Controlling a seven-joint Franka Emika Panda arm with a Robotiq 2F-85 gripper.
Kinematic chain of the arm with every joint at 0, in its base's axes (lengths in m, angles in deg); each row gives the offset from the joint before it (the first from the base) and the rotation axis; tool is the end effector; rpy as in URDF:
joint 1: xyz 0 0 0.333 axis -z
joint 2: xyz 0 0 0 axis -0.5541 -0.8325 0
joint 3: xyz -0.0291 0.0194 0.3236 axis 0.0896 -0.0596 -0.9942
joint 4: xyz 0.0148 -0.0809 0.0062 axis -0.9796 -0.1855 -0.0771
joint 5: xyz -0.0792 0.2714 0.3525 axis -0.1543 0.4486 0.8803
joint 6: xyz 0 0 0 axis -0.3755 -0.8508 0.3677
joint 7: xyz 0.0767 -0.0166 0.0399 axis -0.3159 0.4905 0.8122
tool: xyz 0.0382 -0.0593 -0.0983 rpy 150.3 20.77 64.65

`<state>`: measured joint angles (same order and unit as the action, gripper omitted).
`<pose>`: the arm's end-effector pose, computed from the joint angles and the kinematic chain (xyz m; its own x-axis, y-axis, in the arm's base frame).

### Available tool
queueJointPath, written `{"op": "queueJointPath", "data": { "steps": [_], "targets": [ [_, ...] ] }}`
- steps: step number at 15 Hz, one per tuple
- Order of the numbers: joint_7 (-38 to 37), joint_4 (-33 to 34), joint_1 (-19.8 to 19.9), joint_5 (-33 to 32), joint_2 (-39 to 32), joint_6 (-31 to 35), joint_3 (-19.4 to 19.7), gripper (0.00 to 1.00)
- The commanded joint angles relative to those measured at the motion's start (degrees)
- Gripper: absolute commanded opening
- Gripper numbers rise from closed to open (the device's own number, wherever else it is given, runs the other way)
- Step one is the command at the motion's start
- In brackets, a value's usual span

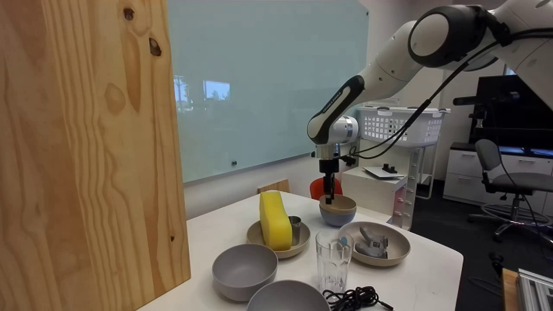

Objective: Remove the brown bowl from the grey bowl

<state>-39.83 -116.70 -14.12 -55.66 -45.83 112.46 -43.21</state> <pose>0.6695 -0.2649 0.1567 0.9063 0.4126 -0.0913 0.3975 -0.9057 -0.1472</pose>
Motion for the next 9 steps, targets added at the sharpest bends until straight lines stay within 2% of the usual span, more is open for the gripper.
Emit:
{"op": "queueJointPath", "data": {
  "steps": [1, 6, 7, 8, 9],
  "targets": [
    [-1.02, -0.75, 0.43, -0.55, -0.92, -0.39, 0.23, 1.00],
    [-1.60, -1.36, 0.78, -0.43, -0.88, -1.27, 0.64, 1.00],
    [-1.63, -1.29, 0.88, -0.37, -1.04, -1.53, 0.72, 0.98],
    [-1.76, -1.23, 0.96, -0.34, -1.18, -1.71, 0.83, 0.73],
    [-1.80, -1.08, 1.13, -0.26, -1.36, -2.20, 0.84, 0.73]
  ]
}}
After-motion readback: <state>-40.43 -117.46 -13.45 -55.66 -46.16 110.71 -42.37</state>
